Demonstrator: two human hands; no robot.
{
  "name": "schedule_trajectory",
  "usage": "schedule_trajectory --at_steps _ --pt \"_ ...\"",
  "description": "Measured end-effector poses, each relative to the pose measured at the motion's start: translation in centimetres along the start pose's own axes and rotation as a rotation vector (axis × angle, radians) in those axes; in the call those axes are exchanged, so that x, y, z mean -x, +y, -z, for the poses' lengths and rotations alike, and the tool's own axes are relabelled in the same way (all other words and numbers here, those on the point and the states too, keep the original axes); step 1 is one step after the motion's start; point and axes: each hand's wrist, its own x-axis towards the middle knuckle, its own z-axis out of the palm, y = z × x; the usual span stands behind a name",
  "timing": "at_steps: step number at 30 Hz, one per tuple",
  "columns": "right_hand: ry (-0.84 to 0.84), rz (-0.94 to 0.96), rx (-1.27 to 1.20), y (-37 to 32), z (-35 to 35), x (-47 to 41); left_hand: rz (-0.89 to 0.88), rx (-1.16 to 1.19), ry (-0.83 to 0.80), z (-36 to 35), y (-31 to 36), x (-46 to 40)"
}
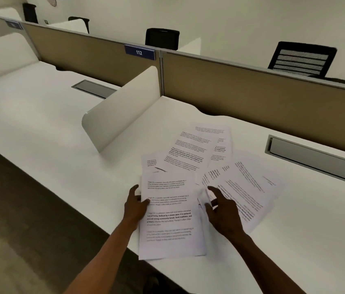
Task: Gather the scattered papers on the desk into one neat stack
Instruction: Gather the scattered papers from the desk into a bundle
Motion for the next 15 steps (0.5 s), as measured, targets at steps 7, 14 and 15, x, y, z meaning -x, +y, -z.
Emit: schedule_trajectory --at_steps 7,14,15 --pt "-0.320 -0.410 -1.018 -5.4 -2.5 -1.4 -0.032 0.105 -0.020 -0.2 -1.2 1.2" --pt "-0.409 0.164 0.251 0.0 -1.6 -3.3 0.150 0.361 -0.065 0.8 -1.7 1.2" --pt "-0.504 0.225 0.402 1.0 -1.5 -3.3 0.146 0.371 -0.063 0.8 -1.8 1.2"
